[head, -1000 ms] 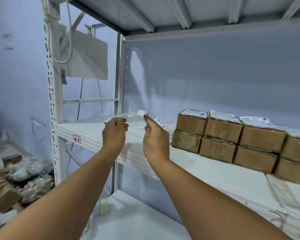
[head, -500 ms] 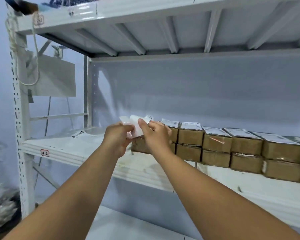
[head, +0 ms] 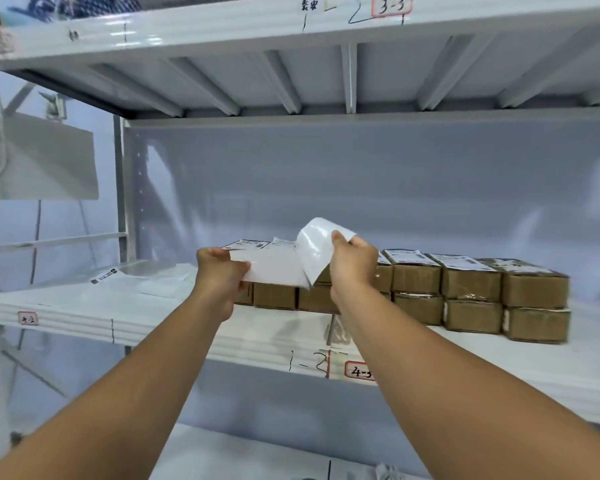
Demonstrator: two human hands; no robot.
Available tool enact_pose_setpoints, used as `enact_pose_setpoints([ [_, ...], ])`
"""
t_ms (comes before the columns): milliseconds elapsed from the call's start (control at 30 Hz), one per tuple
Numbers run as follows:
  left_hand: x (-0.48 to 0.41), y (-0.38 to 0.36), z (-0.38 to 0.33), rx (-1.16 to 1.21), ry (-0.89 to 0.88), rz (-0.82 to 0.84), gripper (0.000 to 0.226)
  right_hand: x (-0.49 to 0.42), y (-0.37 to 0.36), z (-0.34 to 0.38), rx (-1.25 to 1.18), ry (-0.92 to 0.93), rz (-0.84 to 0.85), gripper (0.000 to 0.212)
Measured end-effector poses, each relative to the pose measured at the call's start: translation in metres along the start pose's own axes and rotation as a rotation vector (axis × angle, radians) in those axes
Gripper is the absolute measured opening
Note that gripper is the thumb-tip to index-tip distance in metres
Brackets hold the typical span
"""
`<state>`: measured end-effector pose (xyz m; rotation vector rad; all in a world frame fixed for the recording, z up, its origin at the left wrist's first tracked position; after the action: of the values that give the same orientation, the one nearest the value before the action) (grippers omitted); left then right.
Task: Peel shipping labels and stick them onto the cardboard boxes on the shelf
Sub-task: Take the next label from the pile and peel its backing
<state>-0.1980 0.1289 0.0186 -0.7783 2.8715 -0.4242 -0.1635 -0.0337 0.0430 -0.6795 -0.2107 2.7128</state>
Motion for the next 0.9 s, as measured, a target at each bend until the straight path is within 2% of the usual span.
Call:
enact_pose_setpoints([
  [100, -0.010, 0.009, 0.006, -0.027, -0.027, -0.080, 0.026, -0.003, 0.010, 0.001, 0.003, 0.051, -0.029, 0.014],
  [233, -0.019, 0.025, 0.013, -0.129, -0.128, -0.241, 0.043, 0.001, 0.010, 0.001, 0.093, 0.147, 0.011, 0.026],
  [300, -0.014, 0.031, 0.013, -0.293, -0.217, -0.324, 0.048, 0.005, 0.005, 0.002, 0.148, 0.203, 0.050, 0.033],
  [433, -0.026, 0.048, 0.021, -0.856, -0.434, -0.401, 0.051, 0.014, -0.008, 0.000, 0.272, 0.363, 0.182, 0.017],
  [533, -0.049, 0.065, 0.032, -1.202, -0.371, -0.448, 0.053, 0.019, -0.019, -0.004, 0.420, 0.545, 0.290, 0.019],
  [633, -0.069, 0.079, 0.042, -1.271, -0.271, -0.416, 0.051, 0.019, -0.030, -0.011, 0.562, 0.730, 0.375, 0.016],
  [733, -0.089, 0.091, 0.050, -1.329, -0.154, -0.358, 0.056, 0.021, -0.041, -0.018, 0.519, 0.740, 0.485, 0.024],
  [900, -0.103, 0.094, 0.052, -1.492, -0.028, -0.219, 0.065, 0.022, -0.056, -0.038, 0.420, 0.698, 0.499, 0.019],
])
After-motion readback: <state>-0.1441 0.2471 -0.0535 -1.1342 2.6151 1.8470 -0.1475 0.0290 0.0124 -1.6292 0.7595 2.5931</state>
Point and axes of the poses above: each hand's wrist, its own x-axis away from the middle knuckle, its own y-axis out of the back of the hand, z = x × y, the point moved 1 cm from there along -x, towards the middle knuckle, and after that the axes turned 9 degrees about y, right-handed, at the moved point
